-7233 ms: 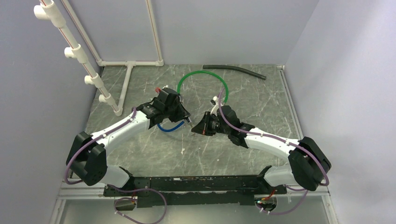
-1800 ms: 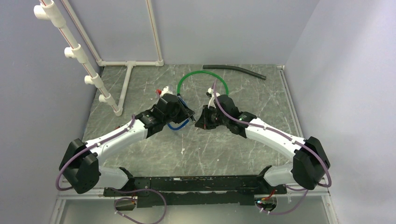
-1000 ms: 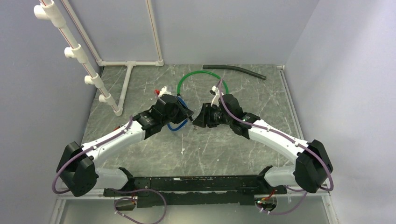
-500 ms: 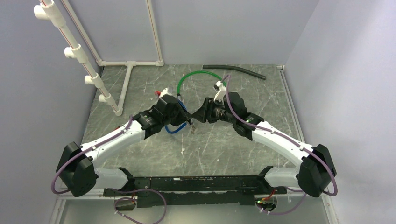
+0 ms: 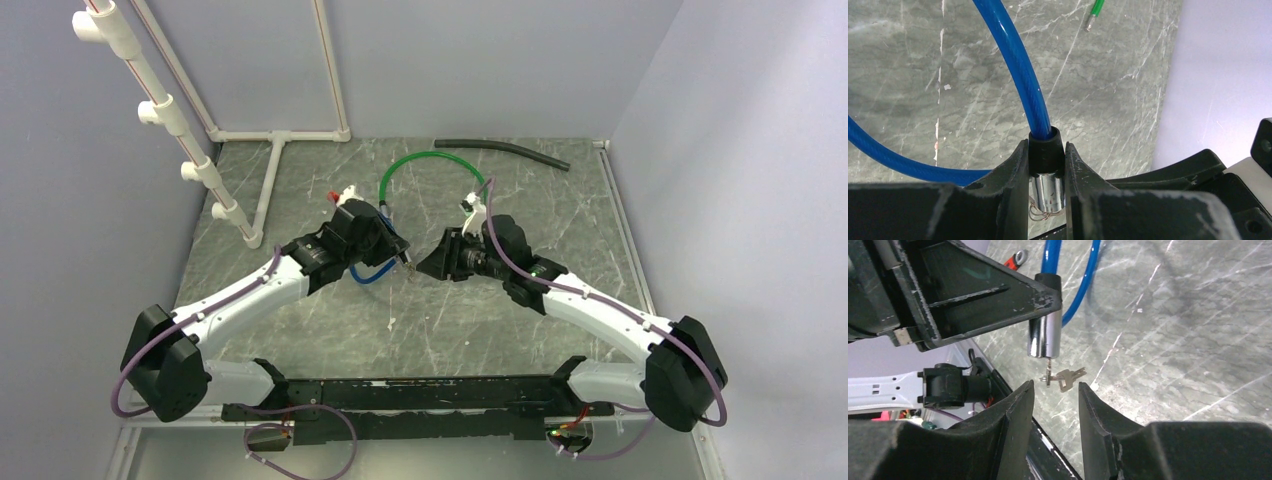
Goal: Unlock with the key
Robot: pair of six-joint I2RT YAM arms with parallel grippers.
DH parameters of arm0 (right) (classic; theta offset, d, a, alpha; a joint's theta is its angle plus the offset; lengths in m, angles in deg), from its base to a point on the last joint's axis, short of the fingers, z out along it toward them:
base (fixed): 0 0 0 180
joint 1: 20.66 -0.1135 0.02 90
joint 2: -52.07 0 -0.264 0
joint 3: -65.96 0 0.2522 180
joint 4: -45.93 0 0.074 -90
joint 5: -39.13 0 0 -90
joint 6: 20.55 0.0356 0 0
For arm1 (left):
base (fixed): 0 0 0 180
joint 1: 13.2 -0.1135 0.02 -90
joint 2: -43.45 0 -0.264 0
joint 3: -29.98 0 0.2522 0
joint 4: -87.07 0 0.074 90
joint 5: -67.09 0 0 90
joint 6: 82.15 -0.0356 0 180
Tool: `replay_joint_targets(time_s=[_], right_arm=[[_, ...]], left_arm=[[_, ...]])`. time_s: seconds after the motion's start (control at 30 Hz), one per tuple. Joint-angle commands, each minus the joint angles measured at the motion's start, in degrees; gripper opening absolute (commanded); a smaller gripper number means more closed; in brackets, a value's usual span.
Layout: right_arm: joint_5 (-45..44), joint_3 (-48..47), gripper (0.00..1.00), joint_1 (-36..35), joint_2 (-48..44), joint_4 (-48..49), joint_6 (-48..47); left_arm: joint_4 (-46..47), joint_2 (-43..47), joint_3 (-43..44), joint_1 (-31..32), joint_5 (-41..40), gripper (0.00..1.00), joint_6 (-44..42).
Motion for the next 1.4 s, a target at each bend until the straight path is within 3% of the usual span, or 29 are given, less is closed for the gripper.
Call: replay_joint_targets(time_s=[0.0, 0.27, 0.93, 1.1, 1.37], right_arm=[[1.82, -0.06, 0.39, -1.06, -0.90, 4.73, 1.20], [2.03, -0.82, 0.30, -1.95, 1.94, 6.18, 1.83], [-0.14, -2.03, 0.23, -4.20, 5.12, 6.08, 2.03], [-0.60, -3.06, 0.12, -4.27, 5.86, 5.80, 1.67], [-2.50, -4.77, 0.07, -4.33, 7.15, 5.02, 0.90]], left_arm=[[2.64, 0.37, 2.85, -0.32, 0.35, 0.00, -1.42], [2.70, 0.58, 2.90, -0.68, 0.71, 0.00, -1.56], [3.18, 1.59, 2.12, -1.20, 1.19, 0.00, -1.43], [3.66, 1.64, 1.54, -1.22, 1.74, 0.00, -0.96], [4.31, 1.47, 0.85, -1.21, 3.47, 0.00, -0.30]])
